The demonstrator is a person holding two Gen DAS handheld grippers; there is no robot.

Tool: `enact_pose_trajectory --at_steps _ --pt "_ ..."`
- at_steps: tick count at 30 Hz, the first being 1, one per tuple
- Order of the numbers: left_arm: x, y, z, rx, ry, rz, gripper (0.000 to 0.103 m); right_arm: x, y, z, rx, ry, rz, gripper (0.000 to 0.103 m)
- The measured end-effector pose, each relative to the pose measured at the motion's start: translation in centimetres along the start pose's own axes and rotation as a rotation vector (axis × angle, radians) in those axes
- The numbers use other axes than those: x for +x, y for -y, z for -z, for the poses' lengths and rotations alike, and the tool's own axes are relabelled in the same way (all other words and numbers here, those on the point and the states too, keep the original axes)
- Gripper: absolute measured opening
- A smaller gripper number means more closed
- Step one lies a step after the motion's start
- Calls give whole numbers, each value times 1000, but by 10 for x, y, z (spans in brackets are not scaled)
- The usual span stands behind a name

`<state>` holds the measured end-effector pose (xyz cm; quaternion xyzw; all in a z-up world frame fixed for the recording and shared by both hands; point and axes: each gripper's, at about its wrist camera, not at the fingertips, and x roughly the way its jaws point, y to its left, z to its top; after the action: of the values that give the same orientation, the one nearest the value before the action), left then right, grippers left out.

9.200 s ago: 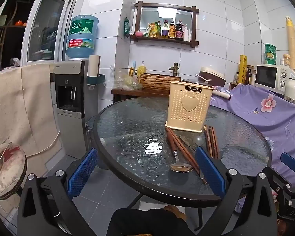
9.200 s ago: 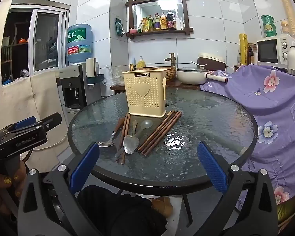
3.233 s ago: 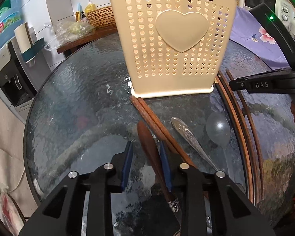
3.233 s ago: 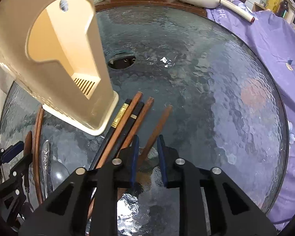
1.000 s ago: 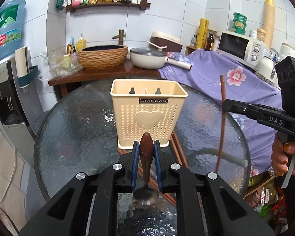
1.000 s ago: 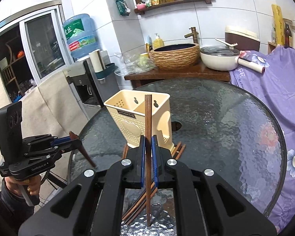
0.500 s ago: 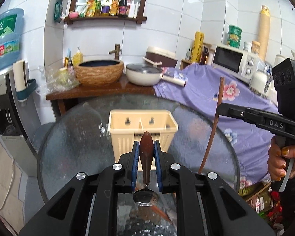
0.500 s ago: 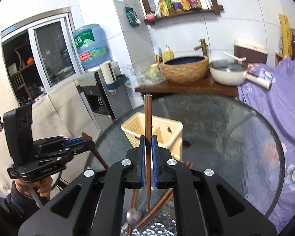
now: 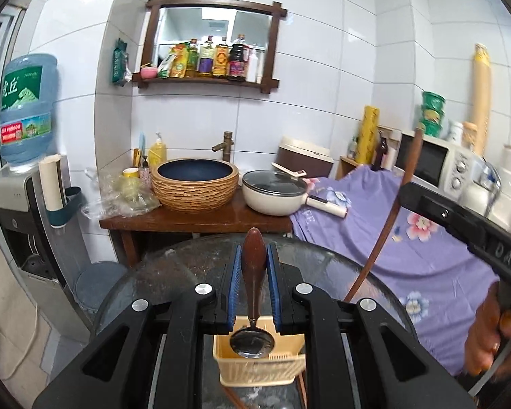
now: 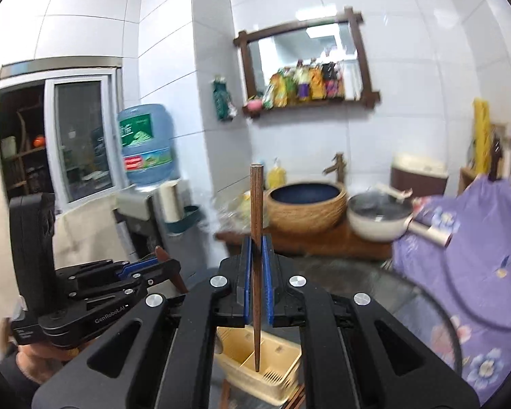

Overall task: Organize utensils
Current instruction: 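Lower the chopstick into the holder and open the right tool while the left drops the spoon in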

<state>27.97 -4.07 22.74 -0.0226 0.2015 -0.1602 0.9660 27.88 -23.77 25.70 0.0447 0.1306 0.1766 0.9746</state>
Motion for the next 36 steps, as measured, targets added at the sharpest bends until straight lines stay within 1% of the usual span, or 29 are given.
enact_pose_trajectory --at_steps 3,6,8,12,19,22,29,32,34,35,36 --pt "17 -1 7 -17 -8 -6 15 19 3 11 -14 -13 33 7" --pt "41 -3 28 -30 -52 -16 15 40 6 32 -7 -51 51 7" --pt "53 -5 40 -44 -82 -22 15 49 10 48 11 -84 44 7" --pt "66 -11 60 -59 -120 -25 15 63 14 77 27 -141 44 7" --pt "81 -18 87 -63 -167 -42 15 77 25 107 63 -208 46 7" --pt "86 -18 95 -57 -181 -47 15 77 26 113 68 -205 53 7" --pt "97 -21 105 -54 -211 -42 15 81 36 113 91 -204 60 7" --pt "97 -16 106 -16 -196 -55 16 84 39 117 79 -214 76 10" --pt "94 -12 107 6 -189 -55 22 85 39 120 76 -220 82 25" --pt "93 -11 107 13 -184 -52 32 84 41 121 79 -221 89 49" --pt "90 -10 107 18 -175 -49 43 81 42 122 83 -208 98 61"
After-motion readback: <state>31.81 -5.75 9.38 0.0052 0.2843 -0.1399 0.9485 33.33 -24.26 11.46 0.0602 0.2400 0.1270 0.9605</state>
